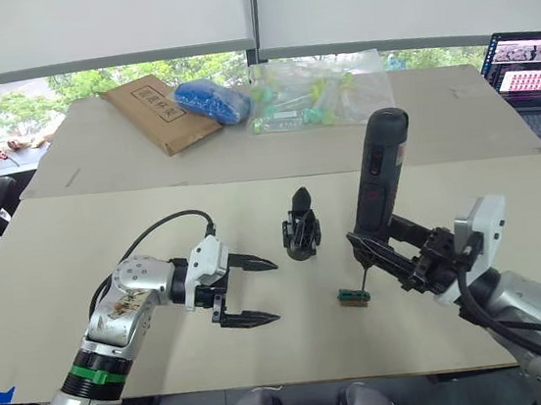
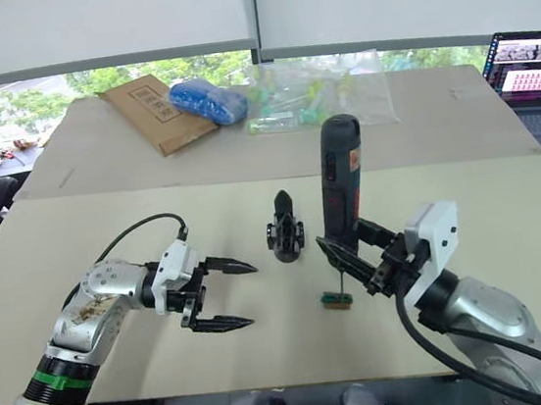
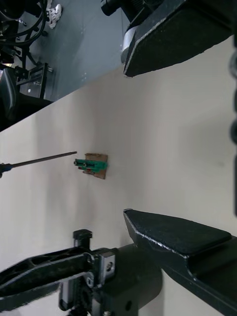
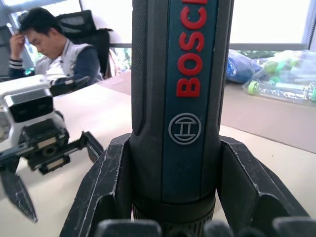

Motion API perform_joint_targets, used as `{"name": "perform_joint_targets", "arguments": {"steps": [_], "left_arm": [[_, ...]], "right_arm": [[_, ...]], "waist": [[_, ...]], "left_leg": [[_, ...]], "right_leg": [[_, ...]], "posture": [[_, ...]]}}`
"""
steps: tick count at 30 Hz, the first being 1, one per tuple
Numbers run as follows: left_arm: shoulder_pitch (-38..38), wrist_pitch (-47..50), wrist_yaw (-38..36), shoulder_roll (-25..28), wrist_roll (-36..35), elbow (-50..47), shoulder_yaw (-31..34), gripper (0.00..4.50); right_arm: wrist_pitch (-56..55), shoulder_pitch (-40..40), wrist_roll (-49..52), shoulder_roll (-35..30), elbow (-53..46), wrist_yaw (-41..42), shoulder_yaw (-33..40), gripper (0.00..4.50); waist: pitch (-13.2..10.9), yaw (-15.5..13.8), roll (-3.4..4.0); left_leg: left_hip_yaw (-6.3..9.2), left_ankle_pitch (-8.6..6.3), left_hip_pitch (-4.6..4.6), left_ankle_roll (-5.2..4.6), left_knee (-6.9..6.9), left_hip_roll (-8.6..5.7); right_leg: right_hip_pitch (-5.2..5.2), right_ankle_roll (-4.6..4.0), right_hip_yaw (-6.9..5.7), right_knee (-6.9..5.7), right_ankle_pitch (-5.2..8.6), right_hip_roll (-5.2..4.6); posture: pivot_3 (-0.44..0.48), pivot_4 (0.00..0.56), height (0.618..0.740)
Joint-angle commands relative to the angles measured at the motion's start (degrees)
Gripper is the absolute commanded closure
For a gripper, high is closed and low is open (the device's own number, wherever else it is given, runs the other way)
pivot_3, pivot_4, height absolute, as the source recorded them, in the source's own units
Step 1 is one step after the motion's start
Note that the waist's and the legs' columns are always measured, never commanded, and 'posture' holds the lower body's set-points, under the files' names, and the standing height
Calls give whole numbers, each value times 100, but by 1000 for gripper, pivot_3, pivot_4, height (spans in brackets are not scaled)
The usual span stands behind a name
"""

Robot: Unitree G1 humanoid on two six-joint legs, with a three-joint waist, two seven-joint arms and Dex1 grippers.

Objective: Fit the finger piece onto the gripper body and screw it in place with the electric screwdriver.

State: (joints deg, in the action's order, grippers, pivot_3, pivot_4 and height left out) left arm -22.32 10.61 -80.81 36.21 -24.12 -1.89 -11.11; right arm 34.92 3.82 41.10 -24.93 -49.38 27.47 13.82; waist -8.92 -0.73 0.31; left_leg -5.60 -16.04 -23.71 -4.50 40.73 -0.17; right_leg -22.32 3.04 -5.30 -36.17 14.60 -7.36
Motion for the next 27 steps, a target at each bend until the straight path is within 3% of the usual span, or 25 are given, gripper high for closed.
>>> {"name": "perform_joint_targets", "arguments": {"steps": [1, 14, 27], "left_arm": [[-49, -233, -254, -18, -33, 61, 6, 0], [-263, -677, -259, -421, 451, 637, -240, 0], [-414, -665, -100, -608, 531, 644, -230, 0]], "right_arm": [[-201, -191, 166, -234, -510, -62, 97, 2547], [-28, -191, 519, -416, -621, -816, 59, 2547], [-308, -3, 290, -434, -284, -798, -55, 2547]], "waist": [[0, 4, 0], [1, -4, -1], [1, -9, -2]], "left_leg": [[-1, 0, 0, 0, 0, 0], [0, -1, 0, -2, 0, 0], [0, -5, -3, -9, 1, 0]], "right_leg": [[0, 0, 0, 1, 0, 0], [1, 0, -1, 1, 0, 0], [2, 0, -1, 0, 0, -1]], "posture": [[0, 150, 740], [0, 150, 740], [0, 150, 740]]}}
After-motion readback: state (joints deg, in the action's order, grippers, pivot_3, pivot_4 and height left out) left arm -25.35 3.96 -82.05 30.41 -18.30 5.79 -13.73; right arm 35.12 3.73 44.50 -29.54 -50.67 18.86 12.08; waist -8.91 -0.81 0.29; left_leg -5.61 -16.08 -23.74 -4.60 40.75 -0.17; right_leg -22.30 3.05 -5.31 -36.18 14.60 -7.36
